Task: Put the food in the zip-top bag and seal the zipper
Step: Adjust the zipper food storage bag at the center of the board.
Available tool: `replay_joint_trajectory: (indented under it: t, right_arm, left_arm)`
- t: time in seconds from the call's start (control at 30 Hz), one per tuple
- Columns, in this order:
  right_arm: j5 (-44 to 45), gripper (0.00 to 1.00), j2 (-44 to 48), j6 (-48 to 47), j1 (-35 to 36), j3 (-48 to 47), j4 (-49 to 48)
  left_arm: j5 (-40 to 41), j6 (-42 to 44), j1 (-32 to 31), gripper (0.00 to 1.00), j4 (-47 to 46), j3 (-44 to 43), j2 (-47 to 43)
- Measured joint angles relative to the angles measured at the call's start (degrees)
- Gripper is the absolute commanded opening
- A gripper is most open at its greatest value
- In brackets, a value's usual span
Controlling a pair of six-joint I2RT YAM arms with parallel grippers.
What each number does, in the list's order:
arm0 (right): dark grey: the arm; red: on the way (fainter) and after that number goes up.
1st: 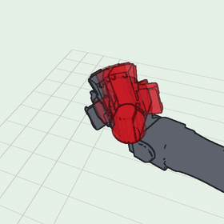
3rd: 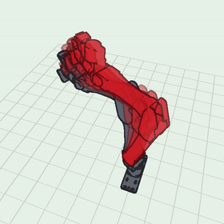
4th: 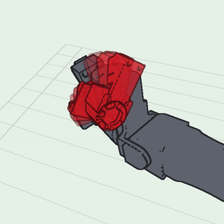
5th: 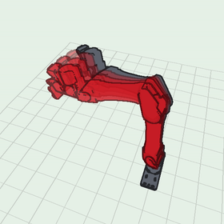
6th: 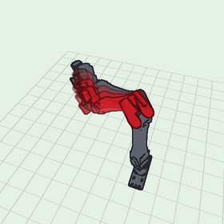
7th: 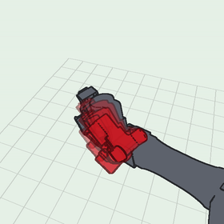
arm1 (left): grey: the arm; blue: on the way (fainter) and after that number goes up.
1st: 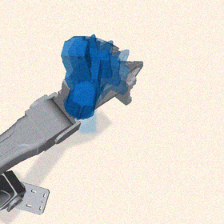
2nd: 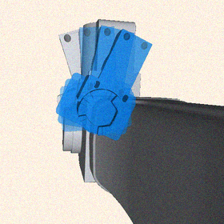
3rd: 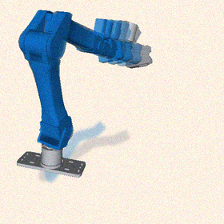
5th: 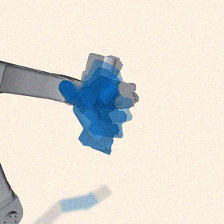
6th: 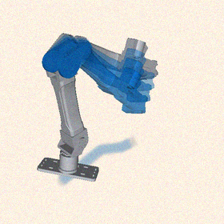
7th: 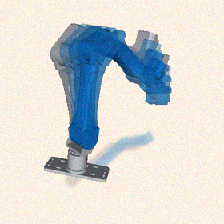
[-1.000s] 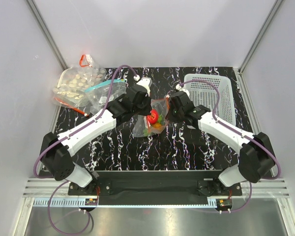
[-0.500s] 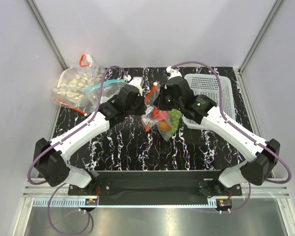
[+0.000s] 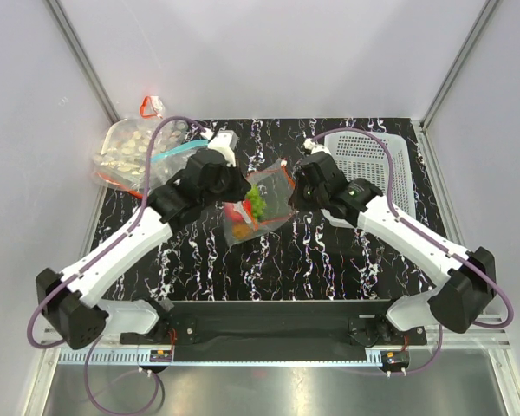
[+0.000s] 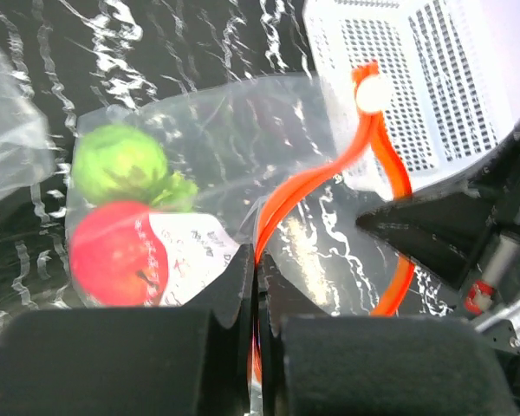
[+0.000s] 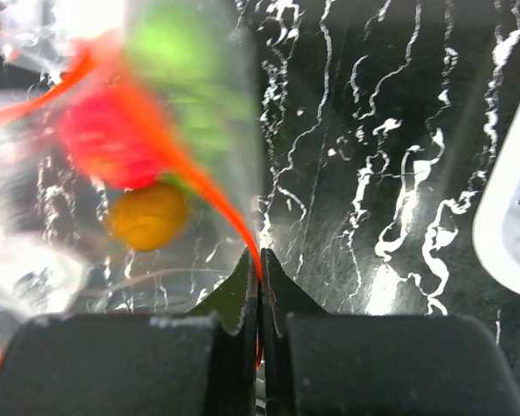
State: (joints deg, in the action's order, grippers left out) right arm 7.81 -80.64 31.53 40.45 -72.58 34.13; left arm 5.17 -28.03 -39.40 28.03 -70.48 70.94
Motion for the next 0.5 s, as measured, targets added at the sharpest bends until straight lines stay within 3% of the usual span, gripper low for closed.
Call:
replay_joint_trajectory:
  t: [0.4,0.5]
  right_arm:
    - [-5.9,0.01,3.0,0.1,0.0,4.6,-3.2]
    - [-7.6,0.08,2.9,0.2,0.0,4.6,-4.3]
  left_arm:
    - [-5.2,-2.1,-2.3,0.00,-4.2,5.4,5.9]
    - [-5.5,-2.0,-3.1,0.00,-4.7,5.3,5.9]
